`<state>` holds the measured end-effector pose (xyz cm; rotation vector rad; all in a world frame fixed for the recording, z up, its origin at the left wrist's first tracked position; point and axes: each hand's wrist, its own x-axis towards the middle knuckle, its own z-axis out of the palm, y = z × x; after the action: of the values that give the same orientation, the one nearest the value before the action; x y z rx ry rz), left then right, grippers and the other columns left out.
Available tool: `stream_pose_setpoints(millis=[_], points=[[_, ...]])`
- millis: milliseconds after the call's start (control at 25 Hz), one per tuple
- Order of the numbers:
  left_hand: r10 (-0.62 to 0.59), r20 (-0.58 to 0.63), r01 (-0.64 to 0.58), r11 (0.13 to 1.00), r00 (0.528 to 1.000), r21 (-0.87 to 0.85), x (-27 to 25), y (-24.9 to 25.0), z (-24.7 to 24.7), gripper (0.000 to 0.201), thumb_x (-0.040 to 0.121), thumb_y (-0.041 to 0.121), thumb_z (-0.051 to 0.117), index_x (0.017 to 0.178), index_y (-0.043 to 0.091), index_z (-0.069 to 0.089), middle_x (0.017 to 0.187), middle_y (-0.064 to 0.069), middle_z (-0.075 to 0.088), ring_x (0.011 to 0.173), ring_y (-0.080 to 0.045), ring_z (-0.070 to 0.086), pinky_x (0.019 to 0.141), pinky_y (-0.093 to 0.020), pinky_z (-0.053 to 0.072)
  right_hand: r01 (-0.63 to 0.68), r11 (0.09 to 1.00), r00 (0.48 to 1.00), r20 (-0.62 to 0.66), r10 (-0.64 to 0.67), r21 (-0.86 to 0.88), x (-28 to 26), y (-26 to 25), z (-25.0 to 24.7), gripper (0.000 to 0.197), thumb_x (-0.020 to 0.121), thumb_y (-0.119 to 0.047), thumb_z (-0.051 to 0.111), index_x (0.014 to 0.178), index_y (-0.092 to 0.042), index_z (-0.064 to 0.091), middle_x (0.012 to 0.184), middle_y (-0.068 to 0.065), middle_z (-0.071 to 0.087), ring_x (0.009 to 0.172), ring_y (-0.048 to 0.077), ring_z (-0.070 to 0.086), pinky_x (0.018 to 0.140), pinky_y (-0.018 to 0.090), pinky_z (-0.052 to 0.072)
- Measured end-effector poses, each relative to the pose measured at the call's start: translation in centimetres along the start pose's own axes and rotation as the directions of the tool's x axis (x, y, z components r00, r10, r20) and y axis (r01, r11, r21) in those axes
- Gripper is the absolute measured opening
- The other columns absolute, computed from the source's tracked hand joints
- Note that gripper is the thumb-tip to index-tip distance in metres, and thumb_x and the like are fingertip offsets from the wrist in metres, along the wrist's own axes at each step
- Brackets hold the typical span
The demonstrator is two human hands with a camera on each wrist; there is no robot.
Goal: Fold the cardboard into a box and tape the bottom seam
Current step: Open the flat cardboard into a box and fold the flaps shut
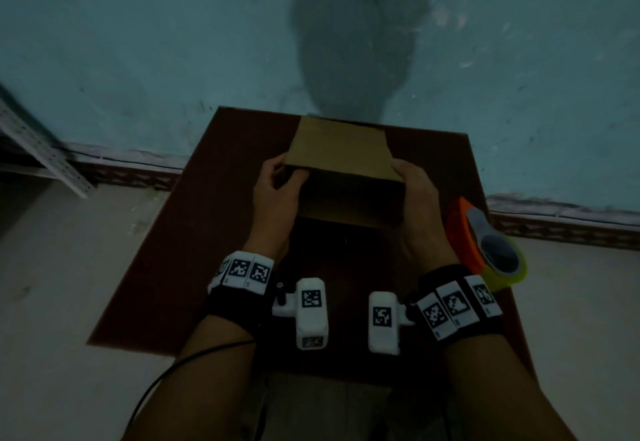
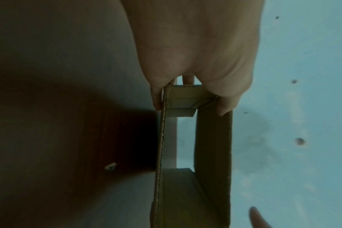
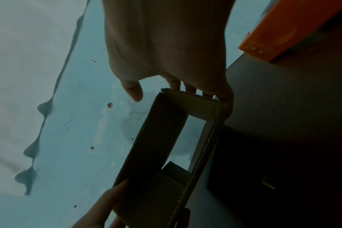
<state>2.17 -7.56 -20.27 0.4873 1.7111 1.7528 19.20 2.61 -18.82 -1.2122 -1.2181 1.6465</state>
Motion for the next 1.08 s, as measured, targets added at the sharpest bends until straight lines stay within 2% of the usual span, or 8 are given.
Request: stream_pose_setpoints(millis=[160, 320, 440, 600, 720, 800, 960, 1080], points=[[0.016, 0.038, -0.019, 0.997, 0.999, 0.071, -0.6, 0.7, -0.8, 0.038, 0.102, 0.039, 0.064, 0.14, 0.036, 0.068, 0.137, 0.008, 0.069, 0.126, -0.012, 0.064, 0.107, -0.04, 0.054, 0.035, 0.999, 0.999, -0.017, -0.035, 0.02, -0.4, -0.2, -0.7, 0.076, 0.081, -0.065, 0.07, 0.147, -0.028, 0.061, 0.144, 0.004, 0.063, 0.133, 0.029, 0.062, 0.112, 0.061, 0.052], [0.024, -0.033, -0.021, 0.996, 0.999, 0.086, -0.9, 1.3, -1.4, 0.033, 0.106, 0.034, 0.055, 0.139, 0.033, 0.061, 0.124, 0.011, 0.066, 0.112, -0.006, 0.062, 0.082, -0.029, 0.048, 0.143, 0.988, 0.99, 0.022, -0.142, -0.064, -0.9, -0.3, -1.2, 0.045, 0.098, -0.044, 0.067, 0.139, -0.024, 0.064, 0.135, -0.002, 0.065, 0.125, 0.018, 0.063, 0.098, 0.037, 0.053], [0.065, -0.061, -0.061, 0.996, 0.996, 0.068, -1.0, 1.6, -1.4, 0.027, 0.104, 0.029, 0.061, 0.131, 0.033, 0.064, 0.117, 0.01, 0.069, 0.107, -0.007, 0.066, 0.078, -0.027, 0.049, 0.178, 0.974, 0.983, 0.072, -0.169, -0.141, -0.9, -0.4, -1.0, 0.027, 0.105, -0.026, 0.066, 0.13, -0.016, 0.068, 0.125, -0.002, 0.068, 0.117, 0.014, 0.066, 0.083, 0.025, 0.049], [0.118, -0.077, -0.112, 0.991, 0.99, 0.077, -0.9, 1.3, -1.4, 0.042, 0.1, 0.021, 0.066, 0.139, 0.036, 0.064, 0.12, 0.01, 0.073, 0.11, -0.005, 0.071, 0.089, -0.029, 0.059, 0.216, 0.962, 0.976, 0.032, -0.213, -0.169, -1.1, -0.2, -0.3, 0.028, 0.11, -0.036, 0.061, 0.129, -0.02, 0.071, 0.124, -0.001, 0.072, 0.113, 0.012, 0.069, 0.088, 0.026, 0.056], [0.2, -0.085, -0.188, 0.974, 0.976, 0.127, -1.0, 1.3, -1.3, 0.056, 0.102, 0.013, 0.063, 0.151, 0.038, 0.056, 0.118, 0.024, 0.067, 0.097, 0.02, 0.067, 0.078, -0.006, 0.054, 0.19, 0.968, 0.981, 0.001, -0.192, -0.163, -1.1, -0.2, -0.1, 0.039, 0.114, -0.046, 0.05, 0.127, -0.016, 0.071, 0.11, -0.002, 0.069, 0.089, 0.007, 0.064, 0.061, 0.008, 0.049], [0.204, -0.069, -0.195, 0.974, 0.977, 0.12, -1.2, 1.4, -1.2, 0.055, 0.104, 0.013, 0.062, 0.152, 0.038, 0.056, 0.119, 0.024, 0.067, 0.099, 0.018, 0.066, 0.076, -0.004, 0.052, 0.192, 0.971, 0.981, -0.014, -0.196, -0.141, -1.2, 0.0, -0.2, 0.04, 0.115, -0.045, 0.048, 0.125, -0.015, 0.071, 0.105, -0.001, 0.067, 0.082, 0.005, 0.062, 0.053, 0.005, 0.046], [0.212, -0.072, -0.203, 0.973, 0.975, 0.113, -1.4, 1.7, -1.0, 0.035, 0.107, 0.023, 0.063, 0.141, 0.028, 0.067, 0.12, 0.009, 0.074, 0.104, 0.002, 0.07, 0.076, -0.01, 0.056, 0.155, 0.988, 0.987, -0.048, -0.156, -0.022, -1.1, -0.2, -0.1, 0.039, 0.115, -0.046, 0.044, 0.117, -0.019, 0.072, 0.101, -0.002, 0.073, 0.084, -0.005, 0.072, 0.074, 0.019, 0.057], [0.194, -0.081, -0.188, 0.979, 0.978, 0.075, -1.4, 2.1, -1.0, 0.023, 0.111, 0.029, 0.058, 0.125, 0.021, 0.073, 0.109, 0.01, 0.075, 0.087, 0.015, 0.07, 0.07, -0.006, 0.053, 0.104, 0.988, 0.993, -0.06, -0.098, 0.111, -0.7, -0.2, -0.3, 0.031, 0.112, -0.04, 0.053, 0.116, -0.018, 0.074, 0.112, 0.001, 0.078, 0.104, 0.018, 0.075, 0.091, 0.038, 0.06]])
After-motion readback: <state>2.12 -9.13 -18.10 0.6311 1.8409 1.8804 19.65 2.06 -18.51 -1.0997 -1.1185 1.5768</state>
